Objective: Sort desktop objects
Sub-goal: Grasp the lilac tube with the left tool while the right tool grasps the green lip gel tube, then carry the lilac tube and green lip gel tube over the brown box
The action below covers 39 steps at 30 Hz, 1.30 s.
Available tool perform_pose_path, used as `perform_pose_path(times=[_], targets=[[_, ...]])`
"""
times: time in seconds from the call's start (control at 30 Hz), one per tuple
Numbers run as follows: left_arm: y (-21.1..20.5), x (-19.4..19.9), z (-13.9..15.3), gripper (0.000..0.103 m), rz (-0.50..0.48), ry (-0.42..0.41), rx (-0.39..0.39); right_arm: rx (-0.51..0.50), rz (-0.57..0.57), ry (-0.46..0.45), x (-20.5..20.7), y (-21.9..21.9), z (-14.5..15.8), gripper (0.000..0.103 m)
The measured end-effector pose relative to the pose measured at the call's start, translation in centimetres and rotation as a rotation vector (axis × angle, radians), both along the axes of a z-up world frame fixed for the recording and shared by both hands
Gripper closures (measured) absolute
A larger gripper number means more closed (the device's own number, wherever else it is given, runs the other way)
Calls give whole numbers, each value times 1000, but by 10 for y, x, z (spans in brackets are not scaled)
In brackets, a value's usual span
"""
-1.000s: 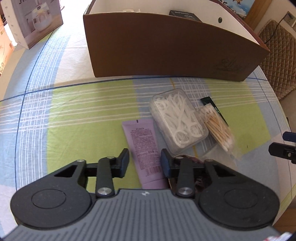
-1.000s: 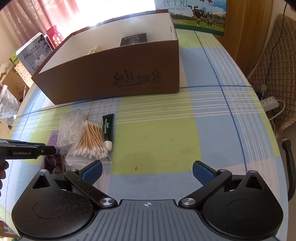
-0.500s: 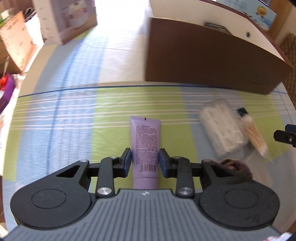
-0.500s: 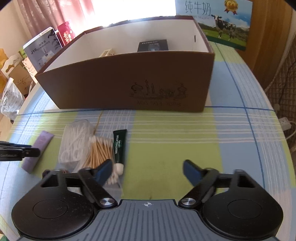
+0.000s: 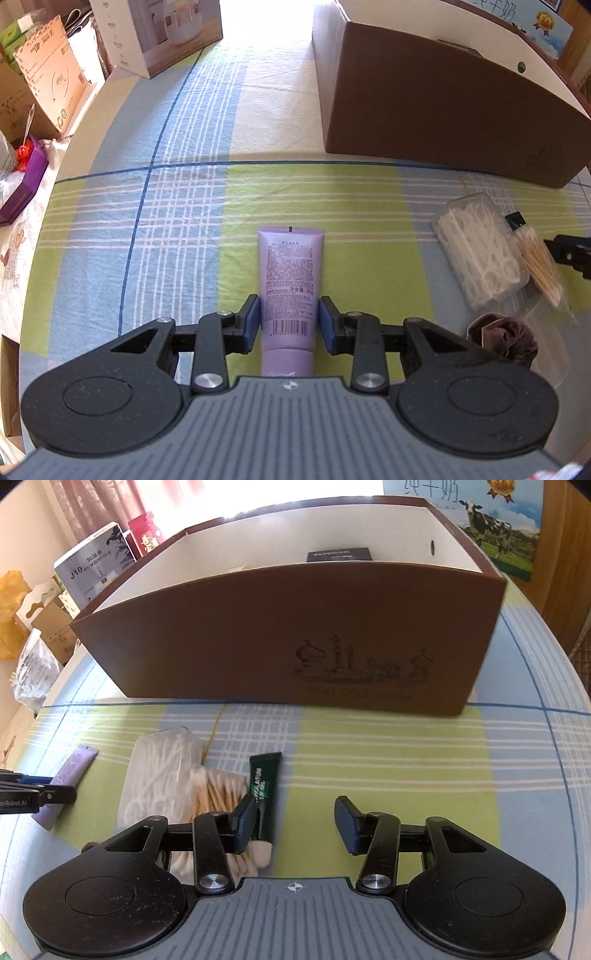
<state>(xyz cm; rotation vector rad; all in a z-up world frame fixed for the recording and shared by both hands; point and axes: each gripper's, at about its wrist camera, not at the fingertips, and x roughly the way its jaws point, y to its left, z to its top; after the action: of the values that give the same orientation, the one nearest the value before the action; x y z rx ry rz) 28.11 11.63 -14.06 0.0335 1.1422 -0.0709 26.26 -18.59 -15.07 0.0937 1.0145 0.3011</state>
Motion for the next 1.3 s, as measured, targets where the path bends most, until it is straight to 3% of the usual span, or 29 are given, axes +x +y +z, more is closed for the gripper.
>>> perform_pose_path(times=[0.13,0.33,0.47,0.83,1.1,1.3], targets=[[-2,1,-1,74,-6,-3,9,-27,40,-9,4,11,-4,69],[-3,4,-2,71,6,-12,20,-176,142,-72,-2,30,-6,83],[-5,3,-2,71,-7,-26,30,-171,141,-71,-9,24,-6,88],[-21,-19,1,74,-81,-9,44,-168,123,-56,-30,8,-4,89],[-33,-35,4,74,-119,-1,40,-110,52,-6,-43,-15,1,90],[-31,-45,20,74,-125,-41,9,-58,-8,-1,-56,-35,11,90]])
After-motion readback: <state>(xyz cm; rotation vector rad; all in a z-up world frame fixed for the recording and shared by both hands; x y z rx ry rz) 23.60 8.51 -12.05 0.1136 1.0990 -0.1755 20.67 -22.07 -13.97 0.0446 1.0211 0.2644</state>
